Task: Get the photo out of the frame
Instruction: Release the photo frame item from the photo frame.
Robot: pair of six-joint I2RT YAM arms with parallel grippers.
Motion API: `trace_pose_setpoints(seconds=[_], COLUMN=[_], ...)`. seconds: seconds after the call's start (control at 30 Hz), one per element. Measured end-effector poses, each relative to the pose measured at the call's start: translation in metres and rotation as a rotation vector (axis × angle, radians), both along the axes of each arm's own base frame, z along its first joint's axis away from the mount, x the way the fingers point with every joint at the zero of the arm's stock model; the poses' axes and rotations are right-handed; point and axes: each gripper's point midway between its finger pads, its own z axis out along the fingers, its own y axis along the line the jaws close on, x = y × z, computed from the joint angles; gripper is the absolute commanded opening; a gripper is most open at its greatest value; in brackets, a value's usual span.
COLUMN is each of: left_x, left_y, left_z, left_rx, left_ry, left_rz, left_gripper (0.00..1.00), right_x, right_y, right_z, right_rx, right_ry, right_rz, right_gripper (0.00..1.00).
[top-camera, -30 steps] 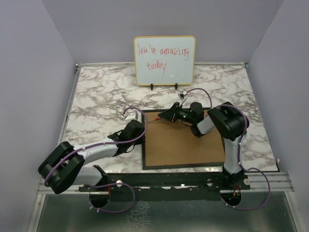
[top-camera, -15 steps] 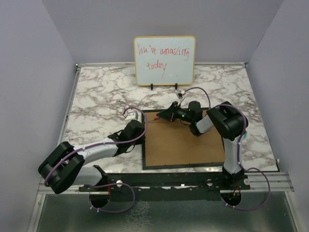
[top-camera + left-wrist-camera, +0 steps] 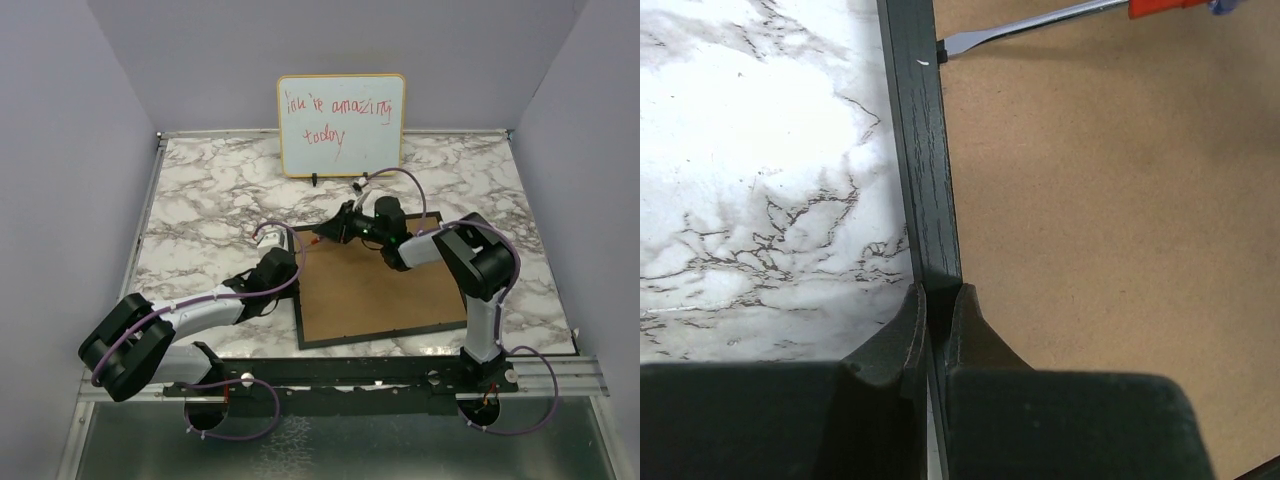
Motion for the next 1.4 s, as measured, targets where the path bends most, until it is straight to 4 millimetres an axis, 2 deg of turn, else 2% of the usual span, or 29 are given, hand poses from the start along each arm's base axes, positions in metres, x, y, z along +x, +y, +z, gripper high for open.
trace_pose_setpoints(seconds=[0.27, 0.87, 1.03, 1.13, 1.4], left_x=[0.0, -0.002, -0.003, -0.003, -0.003], left_y=[0.001, 0.003, 0.003, 0.003, 0.003], left_z=[0.002, 0.003, 0.003, 0.003, 0.003], left_rx=[-0.018, -0.039, -0.042, -0.042, -0.044], left_ry=[-0.02, -0.03, -0.027, -0.027, -0.026], left_rz=[0.003, 0.015, 0.02, 0.021, 0.024], left_gripper=[0.0, 0.0, 0.0, 0.0, 0.0], right_x=[0.008, 0.001, 0.003, 0.007, 0.001], right_y=[0.029, 0.071, 0.067, 0.055, 0.014], right_z=[0.023, 0.037, 0.036, 0.035, 0.029], right_rx=[-0.114, -0.302, -0.332, -0.345, -0.278], right_ry=[-0.101, -0.24, -0.223, -0.193, -0.061], right_rz=[0.004, -0.027, -0.053, -0.067, -0.078], right_gripper=[0.01, 0.01, 0.01, 0.0, 0.01])
